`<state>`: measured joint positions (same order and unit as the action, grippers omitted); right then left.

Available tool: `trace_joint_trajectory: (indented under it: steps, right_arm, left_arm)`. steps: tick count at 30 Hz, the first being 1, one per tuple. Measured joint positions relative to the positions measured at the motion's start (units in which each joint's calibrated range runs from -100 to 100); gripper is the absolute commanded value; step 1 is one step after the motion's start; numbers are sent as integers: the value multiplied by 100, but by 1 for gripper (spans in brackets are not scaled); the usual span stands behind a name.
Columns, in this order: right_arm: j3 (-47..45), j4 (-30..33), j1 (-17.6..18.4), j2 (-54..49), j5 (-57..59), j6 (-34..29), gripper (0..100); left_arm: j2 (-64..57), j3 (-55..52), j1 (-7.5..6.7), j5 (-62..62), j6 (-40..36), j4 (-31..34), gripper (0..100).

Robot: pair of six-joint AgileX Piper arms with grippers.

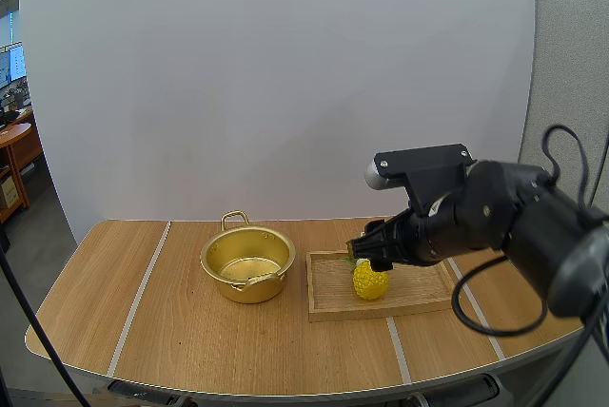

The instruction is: Open the pot, put the pineapple inside, and close it

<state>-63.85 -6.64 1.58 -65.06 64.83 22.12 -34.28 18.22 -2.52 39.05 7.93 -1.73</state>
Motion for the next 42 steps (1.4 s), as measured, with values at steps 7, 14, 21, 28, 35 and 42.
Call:
trace_joint_trajectory:
  steps: [7,14,21,28,35,42]
  right_arm:
    - [618,-151,0,1104,32,0,100]
    - [1487,-242,0,2724,-48,0,100]
    - [1719,-280,0,3562,-47,0,100]
    - [1734,-280,0,3928,-63,0,100]
    - [1734,-280,0,4447,-210,0,100]
    - [1734,-253,0,4833,-483,0,100]
  left_arm:
    - [0,3,0,-375,-10,10,0]
    - [0,3,0,-391,-10,10,0]
    - [4,3,0,-391,-10,10,0]
    - [4,3,0,-391,-10,10,0]
    - [4,3,0,-391,-10,14,0]
    - [4,3,0,-391,-10,14,0]
